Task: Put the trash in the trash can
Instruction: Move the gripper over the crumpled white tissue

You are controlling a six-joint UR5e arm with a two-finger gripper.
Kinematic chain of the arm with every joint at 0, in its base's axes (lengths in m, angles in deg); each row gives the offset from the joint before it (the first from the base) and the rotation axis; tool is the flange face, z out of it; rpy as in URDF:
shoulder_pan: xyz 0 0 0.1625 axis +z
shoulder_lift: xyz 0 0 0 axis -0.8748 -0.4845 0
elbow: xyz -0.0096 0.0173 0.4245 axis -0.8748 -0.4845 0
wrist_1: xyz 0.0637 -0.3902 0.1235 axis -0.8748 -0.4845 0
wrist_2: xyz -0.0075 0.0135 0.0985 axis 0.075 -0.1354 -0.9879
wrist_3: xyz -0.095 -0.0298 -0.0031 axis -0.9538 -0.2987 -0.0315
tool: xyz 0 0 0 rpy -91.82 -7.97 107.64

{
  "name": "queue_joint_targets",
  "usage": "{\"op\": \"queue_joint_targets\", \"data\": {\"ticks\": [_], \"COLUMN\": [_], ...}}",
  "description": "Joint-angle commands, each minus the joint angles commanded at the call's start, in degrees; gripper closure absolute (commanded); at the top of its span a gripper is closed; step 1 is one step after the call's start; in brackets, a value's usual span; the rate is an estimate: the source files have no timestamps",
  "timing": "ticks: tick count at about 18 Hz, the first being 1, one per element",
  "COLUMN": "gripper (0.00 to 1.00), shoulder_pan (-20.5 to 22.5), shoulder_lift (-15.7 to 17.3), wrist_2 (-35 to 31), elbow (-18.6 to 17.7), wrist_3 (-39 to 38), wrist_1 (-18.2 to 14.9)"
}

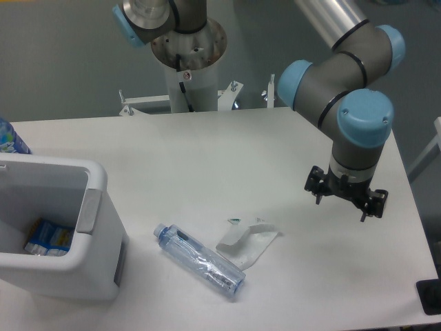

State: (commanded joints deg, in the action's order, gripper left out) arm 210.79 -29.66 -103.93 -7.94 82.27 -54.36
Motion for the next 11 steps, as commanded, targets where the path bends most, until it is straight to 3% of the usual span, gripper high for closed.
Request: {"op": "queue_joint_targets", "data": {"ticks": [4, 6, 9, 11], "gripper": [0.0, 0.0, 0.0, 0.0], "shoulder_pan": [-0.44, -1.93, -3.33, -4.65], "shoulder_lift": [0.62, 0.71, 1.76, 1.5], "wrist_2": [0.79, 0.71, 0.44, 0.44], "elbow": [-2.63, -4.56, -10.27, -11.87], "wrist_3": [-1.57, -4.29, -7.02, -8.95], "wrist_1": [0.44, 4.11, 12.19, 14.59]}}
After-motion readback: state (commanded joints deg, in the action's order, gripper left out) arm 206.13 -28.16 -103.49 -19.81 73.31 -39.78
